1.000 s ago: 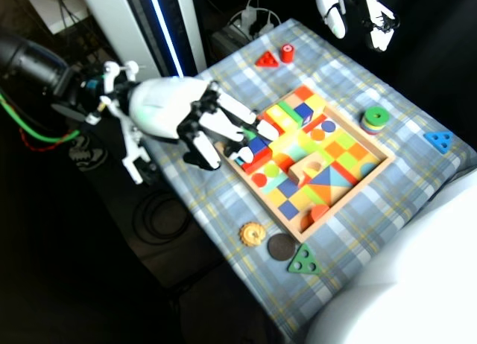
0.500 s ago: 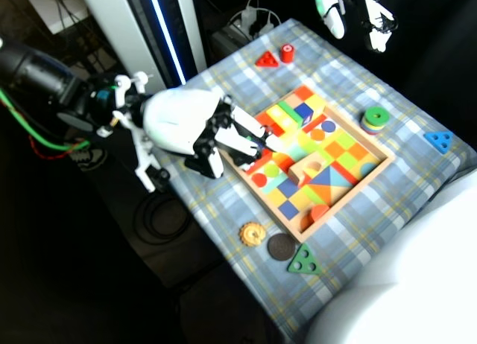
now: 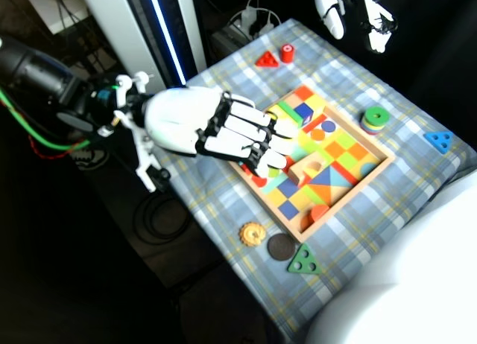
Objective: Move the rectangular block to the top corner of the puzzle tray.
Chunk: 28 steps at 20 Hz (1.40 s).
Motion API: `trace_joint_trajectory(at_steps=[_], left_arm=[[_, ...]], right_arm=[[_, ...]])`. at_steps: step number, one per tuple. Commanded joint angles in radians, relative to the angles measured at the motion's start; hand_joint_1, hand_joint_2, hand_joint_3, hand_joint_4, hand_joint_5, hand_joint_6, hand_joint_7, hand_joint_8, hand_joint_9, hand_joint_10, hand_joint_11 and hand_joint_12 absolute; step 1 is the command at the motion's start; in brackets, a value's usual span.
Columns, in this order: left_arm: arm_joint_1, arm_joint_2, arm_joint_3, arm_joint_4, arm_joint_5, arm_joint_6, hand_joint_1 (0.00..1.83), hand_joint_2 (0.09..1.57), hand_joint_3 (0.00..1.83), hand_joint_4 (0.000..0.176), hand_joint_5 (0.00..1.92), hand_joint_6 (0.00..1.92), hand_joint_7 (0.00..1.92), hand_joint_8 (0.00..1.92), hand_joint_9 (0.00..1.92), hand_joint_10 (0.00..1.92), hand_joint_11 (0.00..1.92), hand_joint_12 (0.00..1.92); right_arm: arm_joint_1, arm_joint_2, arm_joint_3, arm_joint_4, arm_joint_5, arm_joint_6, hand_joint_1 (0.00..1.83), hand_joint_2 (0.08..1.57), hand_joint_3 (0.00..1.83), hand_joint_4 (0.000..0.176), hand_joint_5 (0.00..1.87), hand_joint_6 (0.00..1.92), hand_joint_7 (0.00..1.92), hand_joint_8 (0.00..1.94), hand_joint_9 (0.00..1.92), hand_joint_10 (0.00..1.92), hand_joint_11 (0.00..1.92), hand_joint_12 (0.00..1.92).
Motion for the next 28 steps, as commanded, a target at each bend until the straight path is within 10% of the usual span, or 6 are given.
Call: trace_joint_trajectory(at_steps=[1,6,16,18,21,28], left_arm=[[-0.007,-0.006,0.003,0.040,-0.113,-0.006,0.72,1.39,0.00,0.000,0.53,0.00,0.48,0.00,0.45,0.00,0.00,1.10],[-0.007,-0.006,0.002,0.040,-0.111,-0.008,0.69,1.40,0.00,0.011,0.54,0.00,0.49,0.00,0.46,0.00,0.00,1.15],[-0.007,-0.007,0.002,0.040,-0.110,-0.008,0.72,1.39,0.00,0.010,0.53,0.00,0.48,0.00,0.45,0.00,0.00,1.11],[-0.006,-0.007,0.002,0.040,-0.110,-0.008,0.69,1.40,0.00,0.012,0.53,0.00,0.49,0.00,0.46,0.00,0.00,1.14],[-0.006,-0.007,0.001,0.041,-0.110,-0.008,0.70,1.40,0.00,0.000,0.52,0.00,0.48,0.00,0.46,0.01,0.00,1.13],[-0.006,-0.007,0.001,0.041,-0.110,-0.009,0.71,1.40,0.00,0.000,0.53,0.00,0.49,0.00,0.46,0.01,0.00,1.15]], right_arm=[[0.021,-0.001,0.003,-0.015,0.118,-0.002,0.09,1.32,0.00,0.000,0.44,0.01,0.71,0.02,1.00,0.52,0.52,1.49],[0.028,-0.001,0.004,-0.023,0.118,-0.002,0.01,1.39,0.00,0.000,0.51,0.00,1.24,0.04,1.08,0.83,0.83,1.56],[0.037,-0.001,0.005,-0.031,0.114,-0.003,0.05,1.40,0.00,0.000,0.53,0.00,1.20,0.00,1.09,0.90,0.84,1.64],[0.037,-0.001,0.004,-0.031,0.114,-0.003,0.12,1.39,0.00,0.000,0.54,0.00,1.17,0.00,1.09,1.21,0.92,1.73],[0.037,-0.001,0.004,-0.031,0.114,-0.007,0.04,1.40,0.00,0.000,0.52,0.00,0.86,0.00,0.75,0.15,0.12,1.27],[0.037,-0.001,0.003,-0.031,0.114,-0.007,0.06,1.39,0.00,0.000,0.54,0.00,0.86,0.01,0.94,0.09,0.35,1.41]])
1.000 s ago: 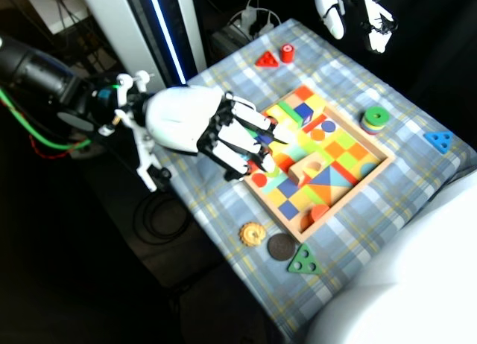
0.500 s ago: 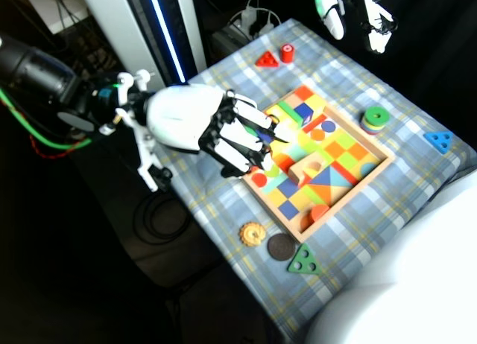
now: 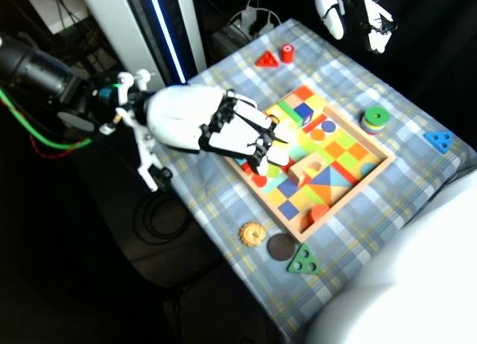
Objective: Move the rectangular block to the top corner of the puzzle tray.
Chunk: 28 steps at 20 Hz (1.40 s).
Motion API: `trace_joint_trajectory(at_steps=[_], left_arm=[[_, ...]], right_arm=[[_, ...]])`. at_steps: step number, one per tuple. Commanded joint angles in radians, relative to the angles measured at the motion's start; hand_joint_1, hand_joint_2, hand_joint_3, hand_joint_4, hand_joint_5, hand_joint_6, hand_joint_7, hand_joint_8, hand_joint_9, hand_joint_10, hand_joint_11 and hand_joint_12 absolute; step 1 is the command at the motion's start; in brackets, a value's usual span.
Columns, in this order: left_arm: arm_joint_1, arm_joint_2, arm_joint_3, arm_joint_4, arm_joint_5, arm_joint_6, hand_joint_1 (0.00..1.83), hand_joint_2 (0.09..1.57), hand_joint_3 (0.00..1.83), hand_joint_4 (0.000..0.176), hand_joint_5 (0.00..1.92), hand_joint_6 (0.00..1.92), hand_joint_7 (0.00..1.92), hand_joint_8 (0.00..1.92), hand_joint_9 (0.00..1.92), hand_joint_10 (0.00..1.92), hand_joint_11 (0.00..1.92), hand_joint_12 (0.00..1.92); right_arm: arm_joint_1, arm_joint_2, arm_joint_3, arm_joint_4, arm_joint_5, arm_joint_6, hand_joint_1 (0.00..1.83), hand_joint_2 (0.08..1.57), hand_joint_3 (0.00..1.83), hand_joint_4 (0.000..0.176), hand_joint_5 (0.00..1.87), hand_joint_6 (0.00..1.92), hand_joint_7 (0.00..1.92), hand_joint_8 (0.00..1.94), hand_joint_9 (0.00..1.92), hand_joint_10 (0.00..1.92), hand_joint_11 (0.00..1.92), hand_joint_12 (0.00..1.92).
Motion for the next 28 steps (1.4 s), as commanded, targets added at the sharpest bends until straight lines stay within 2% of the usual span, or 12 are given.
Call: trace_joint_trajectory(at_steps=[1,2,3,5,10,14,15,17,20,23,26,28], left_arm=[[-0.006,-0.007,0.001,0.040,-0.113,-0.009,0.68,1.41,0.00,0.009,0.51,0.00,0.46,0.00,0.44,0.00,0.00,1.10],[-0.006,-0.007,0.001,0.041,-0.112,-0.009,0.70,1.40,0.00,0.001,0.53,0.01,0.48,0.01,0.45,0.01,0.00,1.12],[-0.006,-0.007,0.001,0.041,-0.112,-0.009,0.70,1.40,0.00,0.001,0.53,0.01,0.48,0.01,0.45,0.01,0.00,1.12],[-0.006,-0.007,0.001,0.041,-0.112,-0.009,0.69,1.40,0.00,0.005,0.52,0.00,0.48,0.00,0.45,0.01,0.00,1.13],[-0.006,-0.007,0.001,0.041,-0.112,-0.009,0.73,1.39,0.00,0.000,0.53,0.00,0.48,0.00,0.44,0.00,0.00,1.12],[-0.006,-0.007,0.001,0.041,-0.111,-0.009,0.73,1.39,0.00,0.000,0.52,0.00,0.47,0.00,0.44,0.00,0.00,1.08],[-0.006,-0.007,0.001,0.041,-0.111,-0.009,0.74,1.40,0.00,0.000,0.52,0.00,0.47,0.00,0.44,0.00,0.00,1.10],[-0.006,-0.007,0.001,0.041,-0.108,-0.009,0.74,1.39,0.00,0.000,0.53,0.00,0.48,0.00,0.45,0.01,0.00,1.14],[-0.006,-0.007,0.001,0.041,-0.107,-0.009,0.74,1.40,0.00,0.005,0.51,0.00,0.46,0.00,0.44,0.00,0.00,1.10],[-0.006,-0.008,0.002,0.042,-0.105,-0.009,0.72,1.40,0.00,0.001,0.52,0.00,0.48,0.00,0.46,0.01,0.00,1.13],[-0.006,-0.008,0.002,0.042,-0.105,-0.009,0.72,1.40,0.00,0.008,0.53,0.00,0.49,0.00,0.46,0.01,0.00,1.15],[-0.006,-0.008,0.002,0.043,-0.105,-0.009,0.71,1.39,0.00,0.007,0.53,0.00,0.49,0.00,0.47,0.01,0.00,1.14]], right_arm=[[0.022,-0.001,-0.001,-0.009,0.121,0.000,0.01,1.36,0.00,0.001,0.55,0.00,1.24,0.05,1.41,0.40,0.94,1.48],[0.022,-0.001,-0.001,-0.009,0.121,0.000,0.00,1.35,0.00,0.000,0.57,0.00,1.45,0.09,1.44,0.77,1.01,1.66],[0.022,-0.001,-0.001,-0.009,0.121,0.000,0.00,1.35,0.00,0.000,0.57,0.00,1.45,0.09,1.44,0.77,1.01,1.66],[0.022,-0.001,-0.001,-0.009,0.121,0.000,0.00,1.34,0.00,0.000,0.59,0.00,1.55,0.11,1.31,1.21,1.00,1.84],[0.022,-0.001,-0.001,-0.009,0.121,0.000,0.00,1.35,0.00,0.000,0.60,0.00,1.53,0.12,1.30,1.32,1.06,1.85],[0.022,-0.001,-0.001,-0.009,0.121,-0.006,0.00,1.37,0.01,0.000,0.60,0.00,1.48,0.11,1.23,1.24,0.94,1.80],[0.022,-0.001,-0.002,-0.009,0.121,-0.015,0.07,1.36,0.00,0.000,0.64,0.00,1.37,0.04,1.18,0.83,0.79,1.60],[0.022,-0.001,-0.002,-0.009,0.118,-0.027,0.18,1.35,0.00,0.000,0.70,0.01,1.19,0.00,1.15,0.67,0.83,1.49],[0.028,-0.001,-0.002,-0.009,0.101,-0.034,0.18,1.38,0.00,0.000,0.73,0.00,0.89,0.00,0.80,0.11,0.25,1.22],[0.029,-0.006,-0.002,-0.010,0.095,-0.038,0.17,1.29,0.00,0.027,0.73,0.00,0.83,0.01,0.72,0.03,0.02,1.48],[0.030,-0.006,-0.002,-0.011,0.095,-0.038,0.04,1.26,0.00,0.006,0.75,0.00,0.90,0.05,0.36,1.08,0.00,1.62],[0.031,-0.006,-0.002,-0.011,0.095,-0.038,0.06,1.27,0.00,0.000,0.78,0.00,0.82,0.28,0.36,1.17,0.00,1.64]])
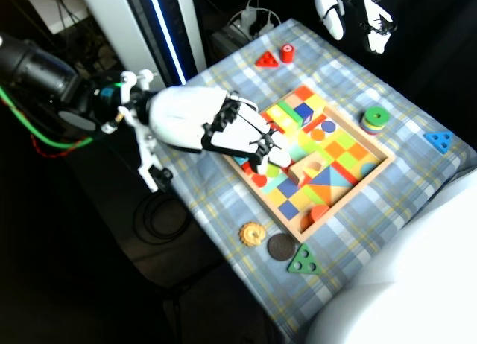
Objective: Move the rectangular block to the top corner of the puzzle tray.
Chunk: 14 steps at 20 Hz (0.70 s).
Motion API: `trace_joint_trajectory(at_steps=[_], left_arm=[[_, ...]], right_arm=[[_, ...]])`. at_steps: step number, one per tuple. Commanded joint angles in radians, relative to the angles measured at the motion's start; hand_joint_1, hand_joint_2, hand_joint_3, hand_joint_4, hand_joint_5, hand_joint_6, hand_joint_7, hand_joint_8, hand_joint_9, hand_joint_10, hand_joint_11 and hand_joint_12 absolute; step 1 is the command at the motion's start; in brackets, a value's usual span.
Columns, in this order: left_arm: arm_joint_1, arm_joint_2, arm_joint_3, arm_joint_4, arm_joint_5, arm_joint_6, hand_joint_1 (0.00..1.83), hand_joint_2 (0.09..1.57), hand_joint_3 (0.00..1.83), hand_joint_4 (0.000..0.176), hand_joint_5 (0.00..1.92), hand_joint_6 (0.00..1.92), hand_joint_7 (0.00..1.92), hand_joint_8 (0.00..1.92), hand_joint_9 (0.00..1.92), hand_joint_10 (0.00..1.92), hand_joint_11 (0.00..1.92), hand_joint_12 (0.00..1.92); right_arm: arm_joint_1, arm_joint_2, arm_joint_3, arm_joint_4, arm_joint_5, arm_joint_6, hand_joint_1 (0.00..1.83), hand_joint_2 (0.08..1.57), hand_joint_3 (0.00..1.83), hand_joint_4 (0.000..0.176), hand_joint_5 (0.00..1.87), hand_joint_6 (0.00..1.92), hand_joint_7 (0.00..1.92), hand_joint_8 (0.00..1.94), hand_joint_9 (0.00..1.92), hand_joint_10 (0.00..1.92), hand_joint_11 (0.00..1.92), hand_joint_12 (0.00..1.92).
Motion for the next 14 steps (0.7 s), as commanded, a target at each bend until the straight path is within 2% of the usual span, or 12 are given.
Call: trace_joint_trajectory(at_steps=[1,2,3,4,6,7,8,9,10,11,13,14], left_arm=[[-0.006,-0.008,0.002,0.042,-0.110,-0.007,0.69,1.40,0.00,0.007,0.53,0.00,0.50,0.01,0.47,0.01,0.00,1.16],[-0.006,-0.008,0.002,0.042,-0.110,-0.007,0.70,1.39,0.00,0.009,0.54,0.00,0.50,0.00,0.47,0.00,0.00,1.14],[-0.006,-0.008,0.002,0.042,-0.111,-0.008,0.70,1.40,0.00,0.013,0.53,0.00,0.50,0.00,0.47,0.00,0.00,1.12],[-0.006,-0.008,0.002,0.042,-0.111,-0.008,0.68,1.40,0.00,0.019,0.53,0.00,0.49,0.00,0.45,0.00,0.00,1.11],[-0.006,-0.008,0.002,0.042,-0.111,-0.009,0.68,1.40,0.00,0.008,0.53,0.00,0.48,0.00,0.46,0.00,0.00,1.12],[-0.006,-0.008,0.002,0.042,-0.111,-0.009,0.70,1.40,0.00,0.009,0.53,0.00,0.48,0.00,0.46,0.00,0.00,1.13],[-0.006,-0.008,0.002,0.042,-0.110,-0.010,0.70,1.40,0.00,0.014,0.53,0.00,0.48,0.00,0.46,0.00,0.00,1.14],[-0.006,-0.008,0.002,0.042,-0.110,-0.010,0.72,1.40,0.00,0.007,0.52,0.00,0.46,0.00,0.44,0.00,0.00,1.12],[-0.006,-0.008,0.002,0.042,-0.111,-0.010,0.75,1.40,0.00,0.000,0.52,0.00,0.47,0.00,0.44,0.00,0.00,1.10],[-0.006,-0.008,0.002,0.043,-0.110,-0.010,0.76,1.40,0.00,0.000,0.52,0.00,0.47,0.00,0.42,0.00,0.00,1.07],[-0.006,-0.008,0.004,0.043,-0.110,-0.010,0.74,1.40,0.00,0.000,0.53,0.00,0.48,0.00,0.44,0.01,0.00,1.08],[-0.006,-0.007,0.004,0.042,-0.110,-0.010,0.73,1.39,0.00,0.000,0.54,0.01,0.50,0.01,0.46,0.01,0.00,1.13]], right_arm=[[0.019,-0.005,-0.002,-0.013,0.118,-0.005,0.08,1.26,0.00,0.000,0.79,0.00,0.64,0.84,0.31,1.44,0.02,1.80],[0.020,-0.005,-0.001,-0.014,0.118,-0.005,0.09,1.27,0.00,0.000,0.79,0.00,0.53,1.23,0.28,1.64,0.05,1.90],[0.024,-0.005,0.001,-0.014,0.114,-0.005,0.12,1.28,0.00,0.000,0.79,0.00,0.46,1.47,0.25,1.78,0.09,1.92],[0.028,-0.005,0.002,-0.014,0.109,-0.005,0.20,1.29,0.00,0.000,0.73,0.00,0.33,1.59,0.20,1.85,0.13,1.92],[0.038,-0.007,0.009,-0.019,0.093,-0.006,0.39,1.33,0.00,0.000,0.66,0.00,0.22,1.73,0.18,1.92,0.12,1.92],[0.046,-0.012,0.015,-0.023,0.081,-0.006,0.65,1.34,0.00,0.000,0.67,0.00,0.22,1.87,0.23,1.92,0.14,1.92],[0.056,-0.018,0.023,-0.030,0.065,-0.006,1.06,1.41,0.01,0.000,0.68,0.00,0.39,1.87,0.23,1.92,0.14,1.92],[0.069,-0.027,0.032,-0.039,0.045,-0.006,1.15,1.43,0.01,0.000,0.67,0.00,0.42,1.88,0.26,1.92,0.20,1.92],[0.083,-0.039,0.045,-0.049,0.021,-0.006,1.19,1.41,0.00,0.000,0.70,0.01,0.46,1.84,0.33,1.92,0.23,1.92],[0.093,-0.051,0.057,-0.055,0.001,-0.006,1.21,1.41,0.00,0.000,0.71,0.01,0.47,1.82,0.33,1.92,0.23,1.92],[0.102,-0.068,0.074,-0.057,-0.027,-0.006,1.17,1.45,0.02,0.000,0.70,0.01,0.41,1.92,0.35,1.92,0.38,1.92],[0.105,-0.079,0.084,-0.061,-0.043,-0.006,1.17,1.45,0.02,0.000,0.68,0.01,0.40,1.90,0.30,1.92,0.14,1.92]])
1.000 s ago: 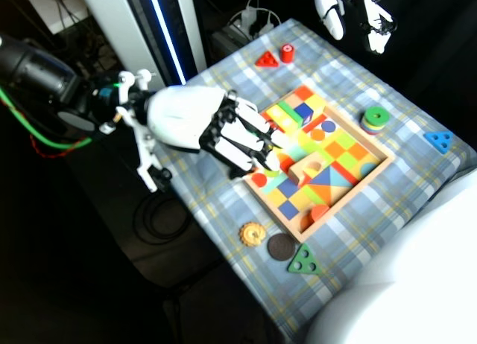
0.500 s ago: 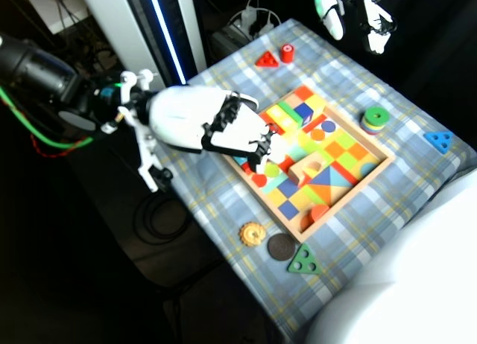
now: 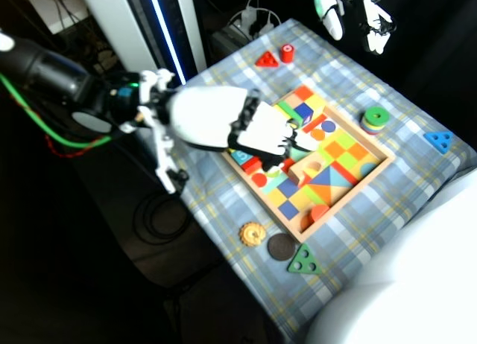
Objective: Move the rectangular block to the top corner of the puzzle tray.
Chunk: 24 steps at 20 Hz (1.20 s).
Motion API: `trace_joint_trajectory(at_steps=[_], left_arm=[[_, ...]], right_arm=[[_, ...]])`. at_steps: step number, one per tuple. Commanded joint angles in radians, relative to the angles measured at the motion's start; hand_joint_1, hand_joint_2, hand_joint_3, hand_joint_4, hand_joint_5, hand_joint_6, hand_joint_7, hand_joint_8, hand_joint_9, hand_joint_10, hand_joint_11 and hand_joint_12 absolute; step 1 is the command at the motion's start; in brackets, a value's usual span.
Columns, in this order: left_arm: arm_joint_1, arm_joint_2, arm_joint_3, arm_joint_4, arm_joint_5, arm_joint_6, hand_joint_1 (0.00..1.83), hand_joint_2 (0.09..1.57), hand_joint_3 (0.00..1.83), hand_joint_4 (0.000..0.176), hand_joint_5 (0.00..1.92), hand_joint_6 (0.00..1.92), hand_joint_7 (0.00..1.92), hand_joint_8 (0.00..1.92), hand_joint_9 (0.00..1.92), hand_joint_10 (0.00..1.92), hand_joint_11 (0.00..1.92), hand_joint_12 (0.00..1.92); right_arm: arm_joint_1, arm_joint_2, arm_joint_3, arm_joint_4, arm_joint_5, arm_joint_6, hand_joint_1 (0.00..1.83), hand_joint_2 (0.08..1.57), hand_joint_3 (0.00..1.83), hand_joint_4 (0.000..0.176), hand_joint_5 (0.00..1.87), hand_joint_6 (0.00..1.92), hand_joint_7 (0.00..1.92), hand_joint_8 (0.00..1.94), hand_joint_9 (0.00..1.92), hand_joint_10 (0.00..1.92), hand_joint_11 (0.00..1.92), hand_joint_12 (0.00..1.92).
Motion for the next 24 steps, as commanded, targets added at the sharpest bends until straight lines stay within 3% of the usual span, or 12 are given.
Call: trace_joint_trajectory(at_steps=[1,2,3,4,8,10,14,19,20,21,23,24], left_arm=[[-0.006,-0.005,0.004,0.040,-0.111,-0.009,0.72,1.39,0.00,0.000,0.54,0.00,0.50,0.01,0.47,0.01,0.00,1.13],[-0.006,-0.005,0.004,0.039,-0.111,-0.009,0.69,1.40,0.00,0.000,0.54,0.00,0.48,0.00,0.46,0.01,0.00,1.15],[-0.006,-0.005,0.003,0.039,-0.111,-0.009,0.69,1.39,0.00,0.000,0.54,0.00,0.49,0.00,0.47,0.01,0.00,1.17],[-0.006,-0.005,0.003,0.039,-0.111,-0.009,0.67,1.40,0.00,0.000,0.55,0.00,0.50,0.00,0.47,0.01,0.00,1.18],[-0.006,-0.005,0.003,0.039,-0.111,-0.010,0.69,1.40,0.00,0.013,0.53,0.00,0.48,0.00,0.46,0.00,0.00,1.15],[-0.006,-0.005,0.003,0.039,-0.111,-0.011,0.71,1.40,0.00,0.000,0.52,0.00,0.48,0.00,0.45,0.00,0.00,1.12],[-0.006,-0.005,0.003,0.039,-0.111,-0.012,0.68,1.41,0.00,0.000,0.53,0.00,0.48,0.00,0.45,0.00,0.00,1.10],[-0.006,-0.005,0.003,0.040,-0.111,-0.013,0.67,1.40,0.00,0.000,0.55,0.01,0.51,0.01,0.48,0.01,0.00,1.18],[-0.006,-0.005,0.003,0.040,-0.111,-0.013,0.66,1.40,0.00,0.000,0.55,0.00,0.51,0.00,0.48,0.01,0.00,1.21],[-0.006,-0.005,0.003,0.040,-0.110,-0.013,0.66,1.41,0.00,0.000,0.55,0.00,0.52,0.01,0.49,0.01,0.00,1.22],[-0.006,-0.005,0.003,0.040,-0.109,-0.013,0.63,1.41,0.00,0.009,0.55,0.00,0.52,0.00,0.50,0.01,0.00,1.25],[-0.006,-0.005,0.003,0.040,-0.110,-0.013,0.62,1.41,0.00,0.000,0.55,0.00,0.53,0.00,0.51,0.02,0.00,1.26]], right_arm=[[0.016,-0.006,0.005,-0.013,0.102,-0.006,1.18,1.44,0.02,0.000,0.65,0.01,0.40,1.90,0.34,1.92,0.17,1.92],[0.018,-0.010,0.008,-0.019,0.092,-0.006,1.20,1.42,0.00,0.000,0.69,0.02,0.44,1.84,0.36,1.92,0.28,1.92],[0.019,-0.011,0.008,-0.023,0.087,-0.006,1.20,1.42,0.00,0.028,0.70,0.02,0.44,1.85,0.37,1.92,0.35,1.92],[0.020,-0.013,0.009,-0.028,0.081,-0.006,1.18,1.45,0.01,0.000,0.73,0.02,0.40,1.91,0.38,1.92,0.46,1.92],[0.024,-0.034,0.024,-0.045,0.041,-0.006,1.18,1.45,0.02,0.000,0.89,0.03,0.40,1.94,0.45,1.92,0.56,1.92],[0.024,-0.045,0.033,-0.045,0.030,-0.003,1.16,1.46,0.02,0.000,0.87,0.01,0.39,1.94,0.38,1.92,0.49,1.92],[0.024,-0.047,0.040,-0.051,0.025,0.014,1.15,1.47,0.01,0.000,0.84,0.01,0.38,1.94,0.36,1.92,0.40,1.92],[0.024,-0.048,0.045,-0.052,0.024,0.014,1.20,1.41,0.00,0.000,1.05,0.02,0.49,1.84,0.77,1.92,0.80,1.92],[0.024,-0.049,0.046,-0.052,0.024,0.014,0.99,1.38,0.00,0.000,1.07,0.02,0.74,1.92,0.93,1.92,0.97,1.92],[0.024,-0.050,0.048,-0.052,0.023,0.014,0.93,1.39,0.00,0.000,1.08,0.01,0.96,1.94,1.05,1.92,1.05,1.92],[0.024,-0.050,0.049,-0.052,0.022,0.014,1.13,1.38,0.00,0.000,1.02,0.03,1.35,1.94,1.52,1.92,1.57,1.92],[0.024,-0.050,0.049,-0.052,0.022,0.014,1.25,1.36,0.00,0.000,1.02,0.02,1.46,1.94,1.64,1.92,1.69,1.92]])
